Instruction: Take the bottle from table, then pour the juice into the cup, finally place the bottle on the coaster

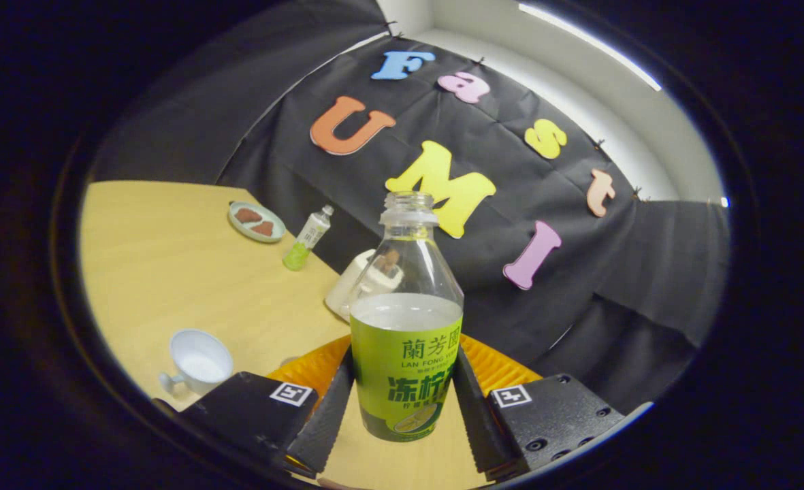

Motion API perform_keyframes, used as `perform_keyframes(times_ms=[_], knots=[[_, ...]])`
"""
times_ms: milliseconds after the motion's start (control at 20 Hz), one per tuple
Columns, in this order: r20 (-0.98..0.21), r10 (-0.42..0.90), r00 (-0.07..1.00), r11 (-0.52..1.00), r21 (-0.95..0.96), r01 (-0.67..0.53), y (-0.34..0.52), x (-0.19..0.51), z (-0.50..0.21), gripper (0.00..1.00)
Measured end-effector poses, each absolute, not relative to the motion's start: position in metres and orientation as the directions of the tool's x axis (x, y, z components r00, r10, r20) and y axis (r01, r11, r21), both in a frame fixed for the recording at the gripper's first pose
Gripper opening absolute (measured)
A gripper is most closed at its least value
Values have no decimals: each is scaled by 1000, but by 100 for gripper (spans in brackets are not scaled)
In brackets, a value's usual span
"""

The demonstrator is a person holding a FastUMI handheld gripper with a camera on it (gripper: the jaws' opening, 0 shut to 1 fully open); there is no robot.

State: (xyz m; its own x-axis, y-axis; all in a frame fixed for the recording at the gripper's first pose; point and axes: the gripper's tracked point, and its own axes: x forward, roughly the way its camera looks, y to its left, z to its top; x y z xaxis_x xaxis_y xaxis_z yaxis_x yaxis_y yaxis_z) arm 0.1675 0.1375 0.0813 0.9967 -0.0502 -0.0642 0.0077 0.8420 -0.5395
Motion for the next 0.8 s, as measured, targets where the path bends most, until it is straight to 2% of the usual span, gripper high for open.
perform_keyframes(times_ms=[200,500,650,800], knots=[[-29,4,1000,958,-287,-12,133,169,99,81],[36,38,999,999,-10,-37,129,200,113,81],[86,63,994,998,27,-65,134,218,107,80],[27,81,996,997,10,-81,142,244,74,80]])
